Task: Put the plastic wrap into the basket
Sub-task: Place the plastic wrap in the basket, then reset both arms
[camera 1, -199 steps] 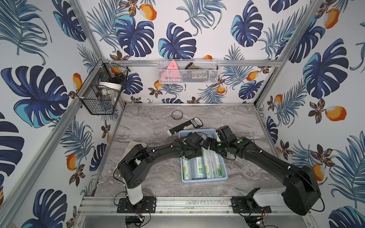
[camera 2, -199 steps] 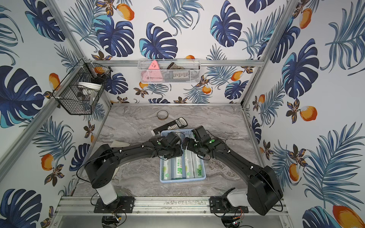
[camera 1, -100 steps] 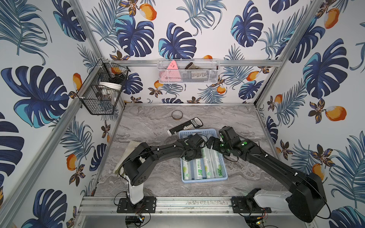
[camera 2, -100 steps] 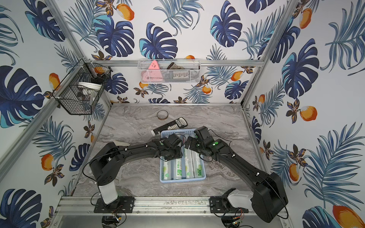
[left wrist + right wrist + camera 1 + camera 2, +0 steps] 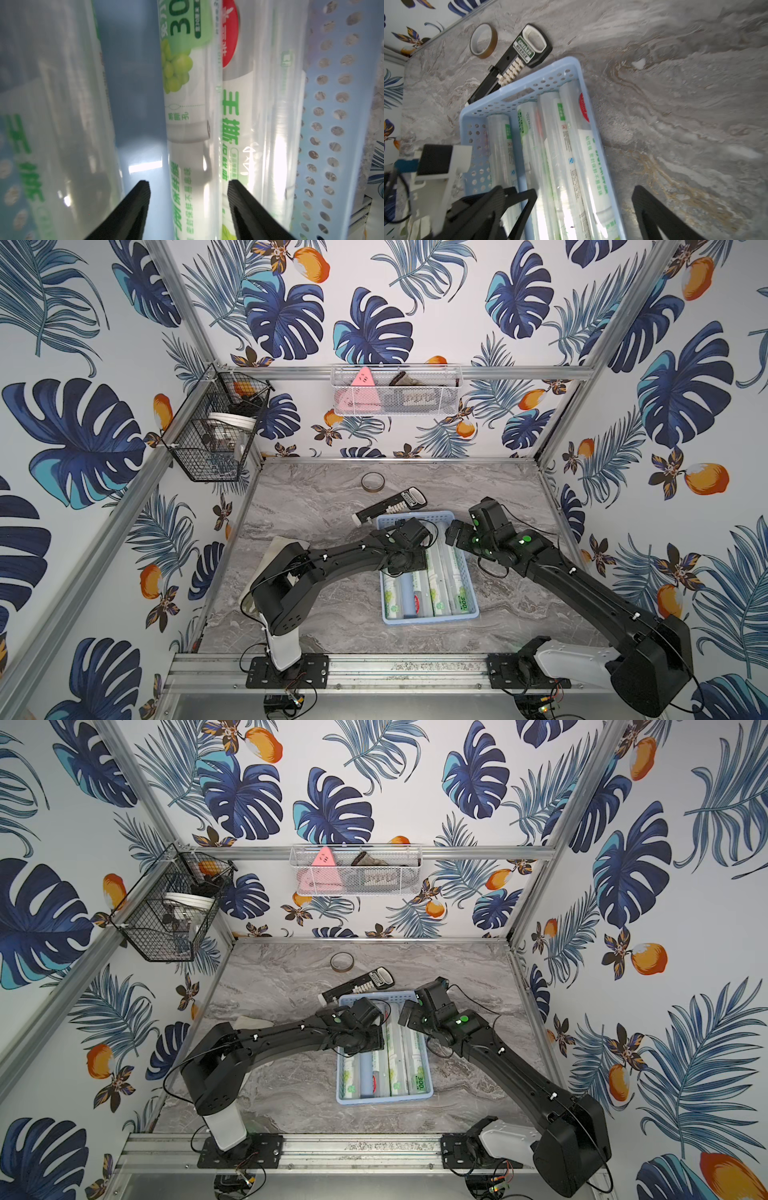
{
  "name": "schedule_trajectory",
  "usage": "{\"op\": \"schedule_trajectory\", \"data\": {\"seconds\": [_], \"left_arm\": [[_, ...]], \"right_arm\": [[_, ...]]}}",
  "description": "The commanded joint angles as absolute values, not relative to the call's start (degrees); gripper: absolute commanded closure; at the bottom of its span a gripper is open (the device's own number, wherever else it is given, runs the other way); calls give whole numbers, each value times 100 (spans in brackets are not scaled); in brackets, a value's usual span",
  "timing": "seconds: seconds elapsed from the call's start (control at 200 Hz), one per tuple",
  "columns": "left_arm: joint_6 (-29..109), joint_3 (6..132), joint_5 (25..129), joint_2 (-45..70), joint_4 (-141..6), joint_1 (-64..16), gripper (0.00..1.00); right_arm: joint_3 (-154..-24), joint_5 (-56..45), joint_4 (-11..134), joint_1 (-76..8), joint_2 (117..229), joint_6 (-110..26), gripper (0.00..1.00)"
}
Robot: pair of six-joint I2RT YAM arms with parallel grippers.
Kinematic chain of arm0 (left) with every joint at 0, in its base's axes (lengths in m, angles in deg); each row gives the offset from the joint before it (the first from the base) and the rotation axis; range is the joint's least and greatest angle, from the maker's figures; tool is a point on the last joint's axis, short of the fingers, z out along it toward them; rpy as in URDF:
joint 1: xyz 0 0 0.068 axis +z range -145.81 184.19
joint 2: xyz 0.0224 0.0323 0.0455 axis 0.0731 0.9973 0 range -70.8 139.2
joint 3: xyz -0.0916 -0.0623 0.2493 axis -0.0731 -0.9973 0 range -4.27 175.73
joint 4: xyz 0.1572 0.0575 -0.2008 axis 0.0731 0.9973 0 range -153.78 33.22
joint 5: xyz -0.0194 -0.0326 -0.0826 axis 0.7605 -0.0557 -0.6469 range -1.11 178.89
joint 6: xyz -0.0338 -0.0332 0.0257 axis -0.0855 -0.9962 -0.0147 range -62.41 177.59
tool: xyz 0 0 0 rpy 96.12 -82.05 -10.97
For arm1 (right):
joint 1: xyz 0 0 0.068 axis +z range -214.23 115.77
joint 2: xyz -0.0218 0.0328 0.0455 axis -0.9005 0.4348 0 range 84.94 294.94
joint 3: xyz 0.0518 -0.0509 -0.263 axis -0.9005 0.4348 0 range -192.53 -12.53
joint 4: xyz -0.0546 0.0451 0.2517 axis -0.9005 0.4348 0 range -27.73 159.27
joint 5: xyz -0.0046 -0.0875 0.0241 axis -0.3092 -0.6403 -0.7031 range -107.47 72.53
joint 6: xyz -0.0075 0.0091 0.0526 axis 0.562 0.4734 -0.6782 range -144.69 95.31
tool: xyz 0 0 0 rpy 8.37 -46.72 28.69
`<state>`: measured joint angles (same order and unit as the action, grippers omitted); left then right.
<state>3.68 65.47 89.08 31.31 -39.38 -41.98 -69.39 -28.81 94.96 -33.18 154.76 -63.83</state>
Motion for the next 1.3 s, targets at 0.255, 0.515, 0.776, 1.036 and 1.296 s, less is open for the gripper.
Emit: {"op": "schedule_trajectory", "data": {"seconds": [0.255, 0.515, 0.776, 1.036, 1.296], "left_arm": [[1783, 5864, 11554, 964, -3660, -4216, 23], [3152, 4814, 14019, -152, -4399, -3940, 1], [4335, 3156, 13700, -194, -6837, -2181, 1], [5875, 1817, 13128, 973, -10548, -1642, 1], [6098, 1357, 11677, 1970, -12604, -920, 1]], "right_arm": [[-5992, -5633, 7449, -4700, 15008, -4334, 0], [-4896, -5115, 5416, -5494, 15891, -3616, 0], [-3825, -3811, 2872, -5784, 16679, -2945, 0], [-3650, -2891, 1620, -6078, 17312, -2704, 0], [-3333, -2268, 274, -6151, 18026, -2410, 0]]}}
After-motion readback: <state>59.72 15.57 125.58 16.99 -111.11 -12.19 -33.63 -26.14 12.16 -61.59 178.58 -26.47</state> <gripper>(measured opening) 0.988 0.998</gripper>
